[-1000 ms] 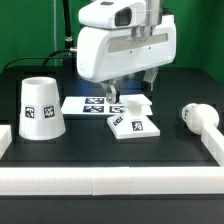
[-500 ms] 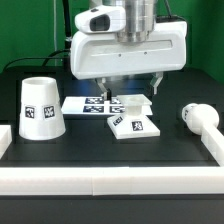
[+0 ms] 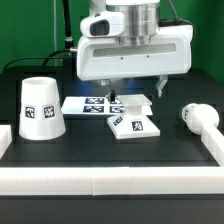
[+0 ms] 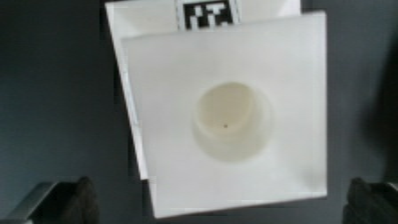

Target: Assemble lamp

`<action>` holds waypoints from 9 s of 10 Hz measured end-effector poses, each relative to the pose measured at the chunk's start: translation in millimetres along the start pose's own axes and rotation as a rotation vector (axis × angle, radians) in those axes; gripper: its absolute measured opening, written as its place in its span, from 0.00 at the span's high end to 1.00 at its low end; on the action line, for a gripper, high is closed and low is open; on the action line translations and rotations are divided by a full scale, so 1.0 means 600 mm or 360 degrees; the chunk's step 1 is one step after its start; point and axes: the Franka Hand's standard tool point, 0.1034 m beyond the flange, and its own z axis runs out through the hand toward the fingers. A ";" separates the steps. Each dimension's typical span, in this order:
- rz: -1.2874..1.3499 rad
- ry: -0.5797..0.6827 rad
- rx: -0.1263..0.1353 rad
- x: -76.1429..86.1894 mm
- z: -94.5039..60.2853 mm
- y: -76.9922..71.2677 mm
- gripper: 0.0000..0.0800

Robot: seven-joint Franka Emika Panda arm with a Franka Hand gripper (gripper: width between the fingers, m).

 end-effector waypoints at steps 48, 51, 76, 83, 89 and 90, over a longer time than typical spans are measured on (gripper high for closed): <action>0.0109 0.0210 0.0054 0.267 0.022 -0.112 0.33; 0.0106 0.0210 0.0054 0.267 0.022 -0.112 0.17; 0.0141 0.0084 0.0031 0.080 -0.011 -0.194 0.13; 0.0134 -0.0561 -0.0002 0.061 0.013 -0.196 0.13; 0.0118 -0.1132 0.0004 0.053 0.025 -0.221 0.13; 0.0114 -0.1268 -0.0004 0.042 0.026 -0.217 0.13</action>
Offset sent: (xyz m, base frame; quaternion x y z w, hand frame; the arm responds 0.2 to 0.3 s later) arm -0.0222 -0.0027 -0.0204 0.0135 0.0156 -0.0667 0.9976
